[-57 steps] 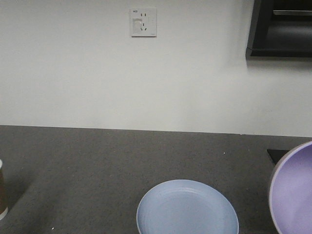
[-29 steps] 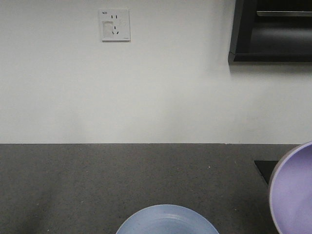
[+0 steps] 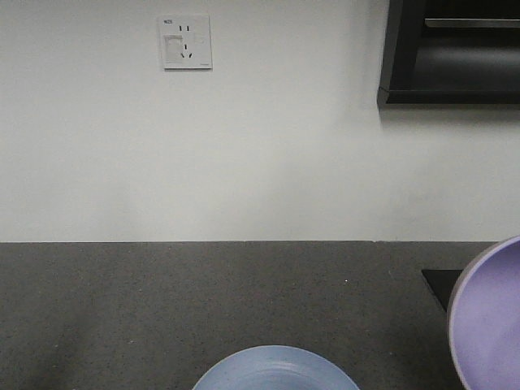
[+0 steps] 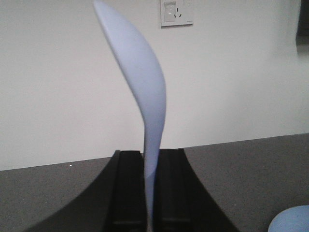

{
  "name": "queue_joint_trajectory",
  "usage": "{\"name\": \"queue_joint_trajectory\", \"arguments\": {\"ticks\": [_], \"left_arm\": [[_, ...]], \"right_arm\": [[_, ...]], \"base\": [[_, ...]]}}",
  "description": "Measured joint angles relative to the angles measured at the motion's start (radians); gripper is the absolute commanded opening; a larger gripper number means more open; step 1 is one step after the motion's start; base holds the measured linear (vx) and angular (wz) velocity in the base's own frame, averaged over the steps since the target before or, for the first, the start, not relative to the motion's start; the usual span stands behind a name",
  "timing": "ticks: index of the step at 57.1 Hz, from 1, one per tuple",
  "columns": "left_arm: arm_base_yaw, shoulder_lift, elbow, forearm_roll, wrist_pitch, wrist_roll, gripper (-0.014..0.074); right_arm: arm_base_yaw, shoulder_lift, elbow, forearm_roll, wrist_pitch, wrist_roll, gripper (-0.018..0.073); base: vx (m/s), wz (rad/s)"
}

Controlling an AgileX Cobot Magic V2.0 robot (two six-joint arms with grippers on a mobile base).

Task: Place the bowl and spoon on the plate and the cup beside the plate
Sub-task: 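Lower the held bowl onto the light blue plate with the right gripper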

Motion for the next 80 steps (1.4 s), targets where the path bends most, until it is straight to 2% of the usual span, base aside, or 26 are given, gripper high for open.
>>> {"name": "queue_joint_trajectory", "arguments": {"ticks": [38, 49, 53, 63, 71, 80], "left_arm": [[0.0, 0.0, 0.0, 0.0, -0.001, 0.0, -0.0006], [0.0, 0.0, 0.0, 0.0, -0.001, 0.0, -0.0006], [0.0, 0.0, 0.0, 0.0, -0.001, 0.0, -0.0006], [0.0, 0.0, 0.0, 0.0, -0.001, 0.0, -0.0006], [0.0, 0.0, 0.0, 0.0, -0.001, 0.0, -0.0006], [0.0, 0.0, 0.0, 0.0, -0.001, 0.0, -0.0006]], "right_arm": [[0.0, 0.0, 0.0, 0.0, -0.024, 0.0, -0.0009], [0.006, 0.004, 0.0, 0.041, -0.021, 0.004, -0.0009], [0.025, 0.025, -0.003, 0.045, -0.001, 0.004, -0.0009], [0.111, 0.196, -0.06, 0.008, 0.169, 0.022, -0.0009], [0.19, 0.406, -0.165, -0.047, 0.331, 0.101, -0.0009], [0.268, 0.644, -0.274, -0.088, 0.399, 0.176, -0.0009]], "base": [[0.0, 0.0], [0.0, 0.0], [0.0, 0.0], [0.0, 0.0], [0.0, 0.0], [0.0, 0.0]]}}
